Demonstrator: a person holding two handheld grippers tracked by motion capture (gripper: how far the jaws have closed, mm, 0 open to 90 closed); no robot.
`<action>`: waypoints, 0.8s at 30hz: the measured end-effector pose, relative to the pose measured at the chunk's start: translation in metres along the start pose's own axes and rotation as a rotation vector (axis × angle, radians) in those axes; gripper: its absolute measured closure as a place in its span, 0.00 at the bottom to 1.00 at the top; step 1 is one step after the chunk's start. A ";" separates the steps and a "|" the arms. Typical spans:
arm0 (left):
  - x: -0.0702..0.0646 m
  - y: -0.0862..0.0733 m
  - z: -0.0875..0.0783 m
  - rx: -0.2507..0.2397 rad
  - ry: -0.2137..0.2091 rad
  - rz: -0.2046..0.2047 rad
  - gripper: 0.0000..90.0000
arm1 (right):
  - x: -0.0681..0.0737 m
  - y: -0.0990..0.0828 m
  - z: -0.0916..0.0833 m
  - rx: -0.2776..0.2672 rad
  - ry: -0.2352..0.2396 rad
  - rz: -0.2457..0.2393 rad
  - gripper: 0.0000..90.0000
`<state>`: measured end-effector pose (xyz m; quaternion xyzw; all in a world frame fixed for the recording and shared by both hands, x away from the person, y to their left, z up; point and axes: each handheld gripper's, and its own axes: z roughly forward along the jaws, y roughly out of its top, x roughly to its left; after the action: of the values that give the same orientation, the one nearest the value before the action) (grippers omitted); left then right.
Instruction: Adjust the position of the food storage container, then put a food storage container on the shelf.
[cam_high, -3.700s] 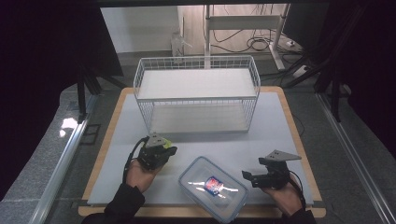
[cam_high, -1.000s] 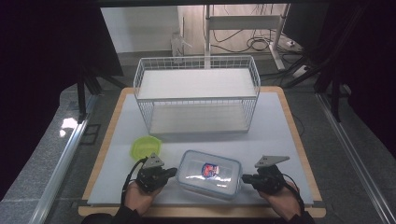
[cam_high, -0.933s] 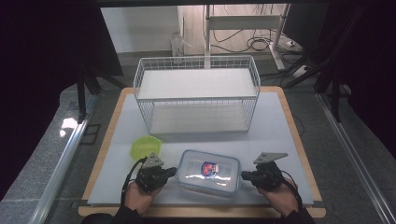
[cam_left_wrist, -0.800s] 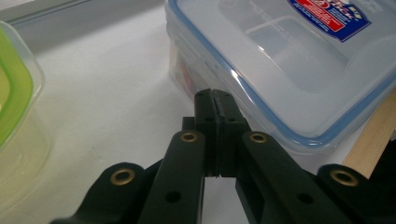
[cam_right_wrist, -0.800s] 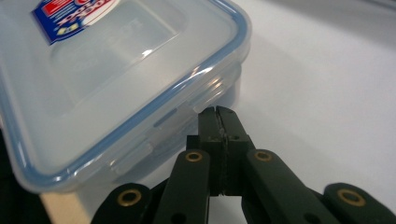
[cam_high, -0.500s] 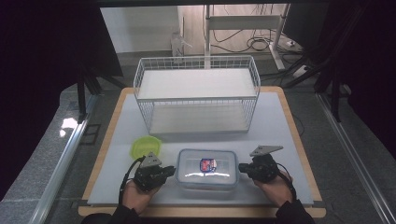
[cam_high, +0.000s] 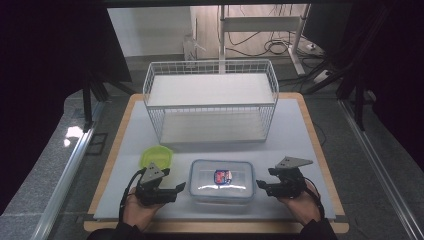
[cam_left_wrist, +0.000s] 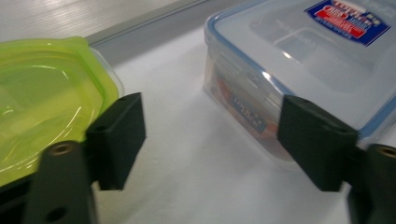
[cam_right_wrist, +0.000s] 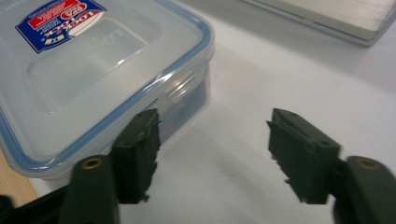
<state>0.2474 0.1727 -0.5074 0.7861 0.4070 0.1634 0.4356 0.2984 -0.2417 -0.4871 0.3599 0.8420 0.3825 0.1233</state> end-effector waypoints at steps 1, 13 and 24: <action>0.000 0.000 0.000 0.000 0.000 0.000 0.21 | 0.000 0.000 -0.001 -0.004 0.001 0.004 0.31; 0.000 0.003 0.001 0.015 -0.145 0.026 0.07 | 0.001 0.002 -0.010 -0.057 0.035 0.014 0.11; -0.003 0.018 0.013 0.062 -0.225 -0.005 0.05 | 0.012 0.008 -0.003 -0.049 0.103 0.007 0.04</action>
<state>0.2625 0.1576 -0.5001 0.8115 0.3626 0.0603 0.4542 0.2924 -0.2314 -0.4786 0.3398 0.8363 0.4213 0.0873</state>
